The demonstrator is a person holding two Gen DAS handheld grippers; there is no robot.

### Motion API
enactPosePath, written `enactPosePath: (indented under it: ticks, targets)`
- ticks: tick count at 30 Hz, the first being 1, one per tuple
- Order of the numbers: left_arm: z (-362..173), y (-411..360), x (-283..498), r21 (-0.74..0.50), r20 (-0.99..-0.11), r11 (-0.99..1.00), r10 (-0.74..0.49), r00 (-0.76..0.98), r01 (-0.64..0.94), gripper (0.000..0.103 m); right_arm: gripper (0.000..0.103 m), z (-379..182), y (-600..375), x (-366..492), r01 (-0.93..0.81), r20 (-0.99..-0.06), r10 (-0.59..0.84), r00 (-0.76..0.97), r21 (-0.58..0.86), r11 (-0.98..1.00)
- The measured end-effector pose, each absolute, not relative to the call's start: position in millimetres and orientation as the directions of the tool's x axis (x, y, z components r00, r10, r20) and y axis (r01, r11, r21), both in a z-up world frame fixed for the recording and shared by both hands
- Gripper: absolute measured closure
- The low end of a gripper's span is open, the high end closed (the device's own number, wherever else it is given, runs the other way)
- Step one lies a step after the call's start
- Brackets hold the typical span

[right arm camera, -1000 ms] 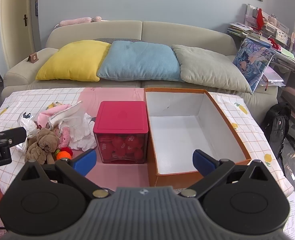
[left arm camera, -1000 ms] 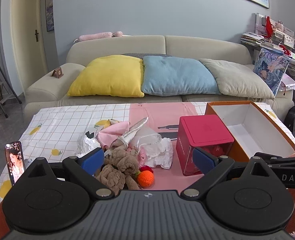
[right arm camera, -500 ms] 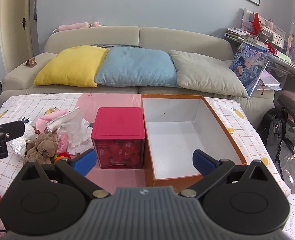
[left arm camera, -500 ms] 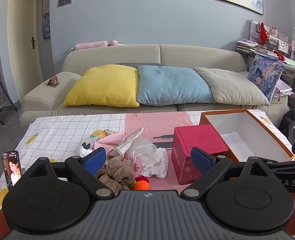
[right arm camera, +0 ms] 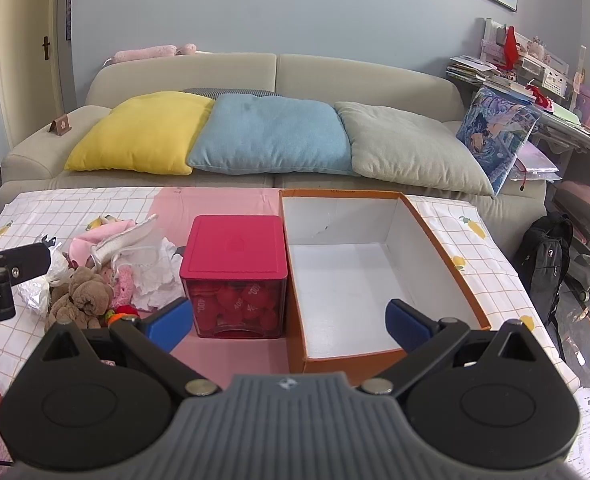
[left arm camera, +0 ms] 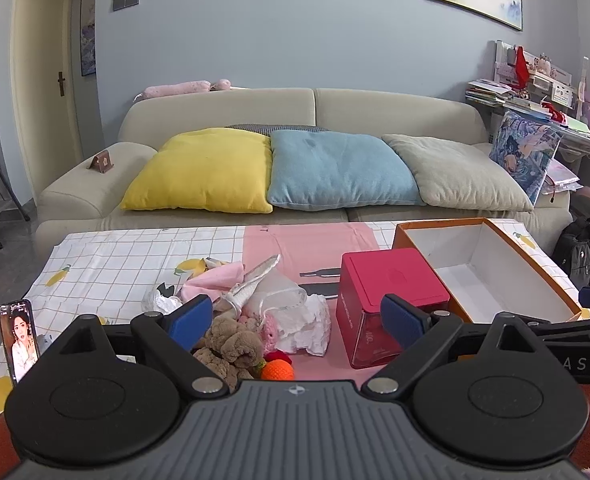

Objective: Organize soft objects

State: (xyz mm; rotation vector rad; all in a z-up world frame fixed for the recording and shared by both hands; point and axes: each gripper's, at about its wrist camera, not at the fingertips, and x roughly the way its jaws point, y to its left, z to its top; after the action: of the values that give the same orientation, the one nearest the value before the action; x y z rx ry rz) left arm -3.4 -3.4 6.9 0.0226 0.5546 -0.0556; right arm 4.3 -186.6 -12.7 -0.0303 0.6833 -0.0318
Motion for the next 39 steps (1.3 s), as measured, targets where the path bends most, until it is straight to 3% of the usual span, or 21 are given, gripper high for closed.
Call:
enactPosePath:
  ticks: [34,39]
  targets:
    - [4.3,-4.5,-3.2,-0.002,-0.538,0.998,-0.052,0.841,0.060,0.000,0.003,-16.8,-185.8,5.9,0.015,-0.643,-0.042,0.764,-0.047,0.999]
    - [1.9,-1.1,-3.6,-0.047,-0.544,0.996,-0.088,0.834,0.074,0.000,0.003,-16.5,-184.0,6.8,0.001,-0.645,-0.029,0.764,-0.044,0.999]
